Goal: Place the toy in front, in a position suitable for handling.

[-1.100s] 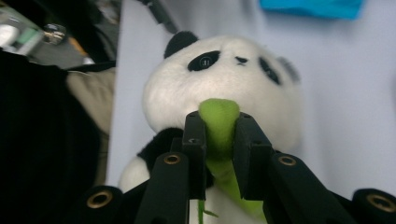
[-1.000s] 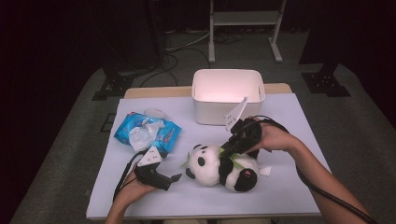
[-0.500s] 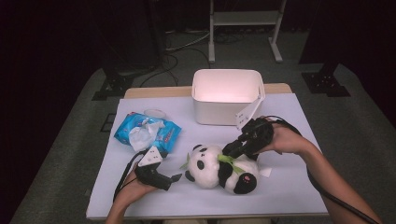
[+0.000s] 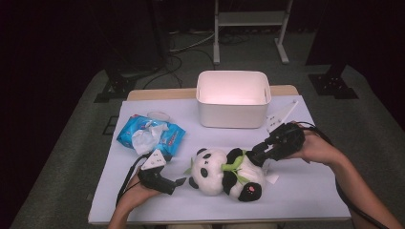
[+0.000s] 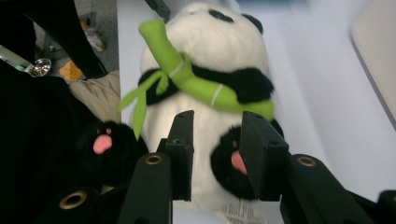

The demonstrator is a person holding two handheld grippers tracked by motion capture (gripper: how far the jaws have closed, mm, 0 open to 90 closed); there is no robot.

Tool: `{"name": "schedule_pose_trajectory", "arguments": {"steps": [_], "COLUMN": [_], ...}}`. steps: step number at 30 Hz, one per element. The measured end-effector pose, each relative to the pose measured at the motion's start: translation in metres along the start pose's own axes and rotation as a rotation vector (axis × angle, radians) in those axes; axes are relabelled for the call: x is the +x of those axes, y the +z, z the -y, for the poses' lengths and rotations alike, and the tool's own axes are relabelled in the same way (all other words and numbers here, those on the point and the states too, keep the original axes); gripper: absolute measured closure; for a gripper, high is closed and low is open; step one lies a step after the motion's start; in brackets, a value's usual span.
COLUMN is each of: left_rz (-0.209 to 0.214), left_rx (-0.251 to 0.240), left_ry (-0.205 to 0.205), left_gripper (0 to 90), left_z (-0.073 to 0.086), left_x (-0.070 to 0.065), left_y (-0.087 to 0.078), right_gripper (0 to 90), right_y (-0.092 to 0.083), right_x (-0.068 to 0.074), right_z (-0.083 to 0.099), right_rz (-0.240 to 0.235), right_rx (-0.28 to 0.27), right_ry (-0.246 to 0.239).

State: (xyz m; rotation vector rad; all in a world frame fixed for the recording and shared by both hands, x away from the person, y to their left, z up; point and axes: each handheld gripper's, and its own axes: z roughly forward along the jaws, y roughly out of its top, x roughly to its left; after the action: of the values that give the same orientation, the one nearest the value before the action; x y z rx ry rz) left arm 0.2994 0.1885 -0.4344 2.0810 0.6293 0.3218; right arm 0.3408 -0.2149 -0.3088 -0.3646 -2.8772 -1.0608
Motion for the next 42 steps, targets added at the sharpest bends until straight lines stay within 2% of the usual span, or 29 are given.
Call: {"name": "schedule_pose_trajectory", "arguments": {"steps": [2, 3, 10, 13, 14, 21, 22, 28, 34, 39, 42], "left_rz": [0.0, -0.002, 0.014, 0.018, 0.021, 0.031, 0.031, 0.023, 0.014, 0.019, 0.006], "left_rx": [-0.002, 0.003, 0.005, 0.007, 0.006, 0.004, -0.004, -0.004, -0.015, -0.025, -0.022], "left_ry": [0.0, 0.001, -0.006, -0.006, -0.007, -0.006, -0.006, 0.006, -0.001, 0.025, 0.034], "left_gripper": [2.7, 2.6, 2.7, 2.7, 2.7, 2.7, 2.7, 2.7, 2.7, 2.7, 2.7], "left_z": [0.001, 0.001, -0.001, -0.001, -0.001, -0.004, -0.006, -0.007, -0.009, -0.011, -0.011], "left_x": [0.0, 0.001, -0.001, -0.001, 0.0, 0.001, 0.001, 0.005, 0.008, 0.01, 0.011], "left_y": [0.0, 0.0, 0.001, 0.001, 0.0, -0.006, -0.009, -0.017, -0.022, -0.028, -0.029], "right_gripper": [64.3, 62.4, 57.6, 55.5, 54.4, 48.1, 46.2, 44.4, 42.9, 40.8, 40.3], "right_y": [-0.002, -0.005, -0.014, -0.016, -0.018, -0.022, -0.022, -0.018, -0.013, -0.006, -0.002], "right_x": [0.0, 0.0, -0.002, -0.002, -0.002, -0.004, -0.004, -0.005, -0.004, -0.001, -0.001], "right_z": [0.004, 0.013, 0.038, 0.043, 0.048, 0.064, 0.069, 0.087, 0.099, 0.113, 0.118], "right_rz": [0.008, 0.011, 0.043, 0.053, 0.06, 0.107, 0.115, 0.121, 0.121, 0.128, 0.13], "right_rx": [-0.003, -0.017, -0.04, -0.051, -0.065, -0.106, -0.126, -0.15, -0.158, -0.169, -0.177], "right_ry": [0.003, 0.023, 0.079, 0.089, 0.111, 0.144, 0.156, 0.188, 0.204, 0.228, 0.232]}}
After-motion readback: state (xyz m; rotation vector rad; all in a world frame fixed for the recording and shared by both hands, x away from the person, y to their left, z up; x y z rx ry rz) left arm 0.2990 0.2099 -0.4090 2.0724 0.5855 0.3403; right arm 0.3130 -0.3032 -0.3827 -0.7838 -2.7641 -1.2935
